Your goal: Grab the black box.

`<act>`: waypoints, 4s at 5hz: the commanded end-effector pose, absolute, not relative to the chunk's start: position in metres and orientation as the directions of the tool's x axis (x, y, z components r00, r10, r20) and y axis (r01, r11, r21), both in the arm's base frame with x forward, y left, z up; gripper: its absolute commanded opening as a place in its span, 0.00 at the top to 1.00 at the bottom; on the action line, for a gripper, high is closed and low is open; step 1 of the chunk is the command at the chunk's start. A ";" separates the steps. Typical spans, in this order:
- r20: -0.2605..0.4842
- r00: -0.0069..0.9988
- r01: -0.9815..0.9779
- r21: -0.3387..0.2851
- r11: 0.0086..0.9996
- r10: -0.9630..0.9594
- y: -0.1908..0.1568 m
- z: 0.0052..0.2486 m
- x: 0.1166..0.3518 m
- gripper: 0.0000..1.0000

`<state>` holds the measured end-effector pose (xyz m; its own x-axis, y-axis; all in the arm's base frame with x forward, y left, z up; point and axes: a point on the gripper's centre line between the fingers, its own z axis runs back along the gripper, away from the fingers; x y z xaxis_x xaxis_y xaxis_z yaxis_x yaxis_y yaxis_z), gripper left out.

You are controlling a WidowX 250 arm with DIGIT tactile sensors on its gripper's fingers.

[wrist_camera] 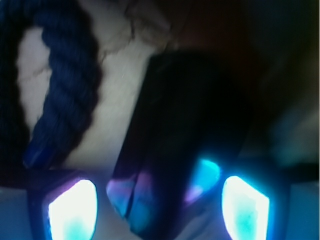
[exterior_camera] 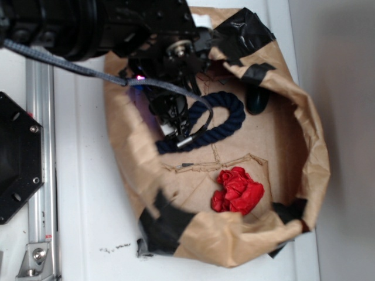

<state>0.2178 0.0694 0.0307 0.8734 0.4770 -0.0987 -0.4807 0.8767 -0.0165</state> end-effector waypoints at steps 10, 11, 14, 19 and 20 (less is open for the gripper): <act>0.097 0.491 -0.866 -0.051 0.497 0.866 0.086 0.083 0.212 0.00; 0.072 0.411 -0.908 -0.055 0.416 0.909 0.086 0.079 0.211 0.00; 0.042 0.394 -0.919 0.035 0.393 0.918 0.092 0.051 0.205 0.00; 0.013 0.616 -0.787 0.053 0.615 0.788 0.062 0.045 0.211 1.00; 0.023 0.665 -0.746 0.079 0.662 0.747 0.061 0.053 0.211 1.00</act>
<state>0.2105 0.0556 0.0364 0.6527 0.7569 -0.0327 -0.7500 0.6517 0.1131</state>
